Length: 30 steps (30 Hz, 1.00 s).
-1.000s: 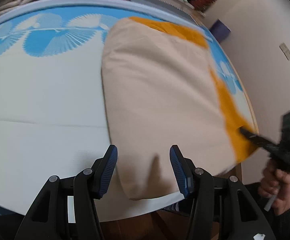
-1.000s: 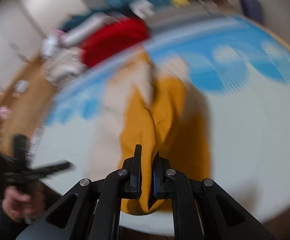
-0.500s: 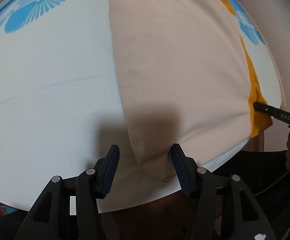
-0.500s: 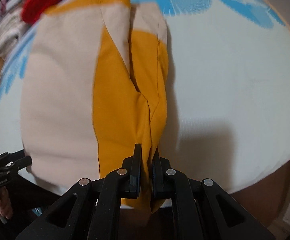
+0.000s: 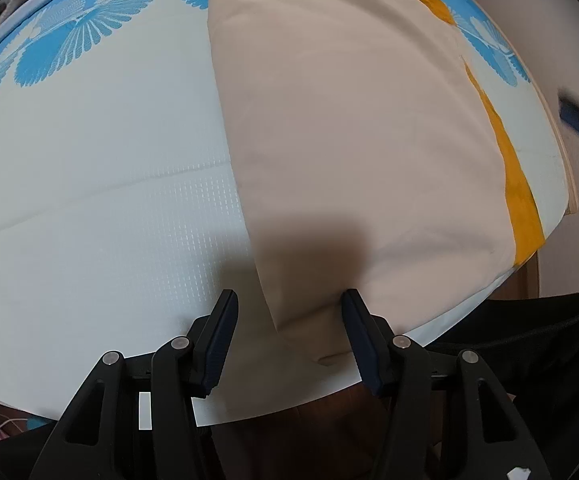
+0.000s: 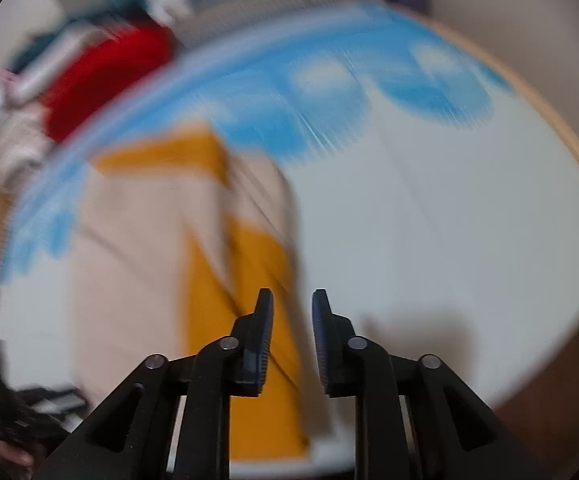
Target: Fold large clothes
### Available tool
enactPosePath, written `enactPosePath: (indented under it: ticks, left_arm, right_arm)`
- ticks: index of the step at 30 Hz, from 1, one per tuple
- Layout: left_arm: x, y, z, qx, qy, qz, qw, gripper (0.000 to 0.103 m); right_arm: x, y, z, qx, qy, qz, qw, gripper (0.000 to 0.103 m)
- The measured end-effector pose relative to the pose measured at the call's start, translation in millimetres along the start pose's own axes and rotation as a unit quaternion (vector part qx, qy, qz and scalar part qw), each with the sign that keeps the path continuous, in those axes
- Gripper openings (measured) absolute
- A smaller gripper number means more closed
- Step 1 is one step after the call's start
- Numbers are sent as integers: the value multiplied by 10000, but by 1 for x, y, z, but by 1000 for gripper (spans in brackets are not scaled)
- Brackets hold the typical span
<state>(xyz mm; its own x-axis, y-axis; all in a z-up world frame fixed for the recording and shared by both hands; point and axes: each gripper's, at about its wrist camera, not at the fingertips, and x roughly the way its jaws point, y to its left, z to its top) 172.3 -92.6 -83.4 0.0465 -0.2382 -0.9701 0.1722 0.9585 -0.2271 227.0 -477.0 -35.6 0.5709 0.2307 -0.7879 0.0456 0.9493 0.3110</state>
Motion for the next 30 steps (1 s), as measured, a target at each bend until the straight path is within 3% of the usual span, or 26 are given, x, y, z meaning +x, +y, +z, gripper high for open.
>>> enactPosePath:
  ticks: [2, 5, 11, 17, 19, 20, 21, 24, 26, 28, 30]
  left_arm:
    - [-3, -1, 0, 14, -49, -6, 10000, 48]
    - [-7, 0, -1, 29, -112, 53, 9999, 48]
    - [-7, -8, 1, 79, -146, 215, 9996, 49]
    - [-5, -15, 8, 111, -131, 220, 9996, 49]
    - [-3, -16, 9, 128, -104, 207, 9997, 50]
    - [-3, -15, 9, 132, -104, 197, 9997, 51]
    - [-3, -14, 11, 129, -103, 174, 9997, 52]
    - [-5, -12, 12, 97, -113, -72, 9999, 53]
    - [-5, -13, 10, 135, -114, -144, 9997, 53]
    - [-1, -14, 7, 202, -48, -25, 9998, 53]
    - [0, -12, 6, 141, -7, -48, 9999, 52]
  right_arm:
    - [14, 10, 17, -11, 54, 536, 9985, 64]
    - [47, 16, 39, 181, 325, 891, 9953, 64]
    - [124, 15, 82, 419, 556, 634, 9956, 64]
    - [171, 8, 96, 692, 844, 614, 9921, 64]
    - [178, 11, 99, 759, 879, 844, 9896, 50]
    - [181, 14, 101, 755, 903, 981, 9882, 9]
    - [181, 15, 104, 789, 818, 1087, 9876, 2]
    - [178, -4, 106, 1335, 582, 873, 9855, 2]
    - [188, -16, 100, 1497, 770, 225, 9855, 2]
    - [196, -18, 93, 1433, 989, -100, 9847, 4]
    - [191, -13, 93, 1209, 996, -321, 9871, 21]
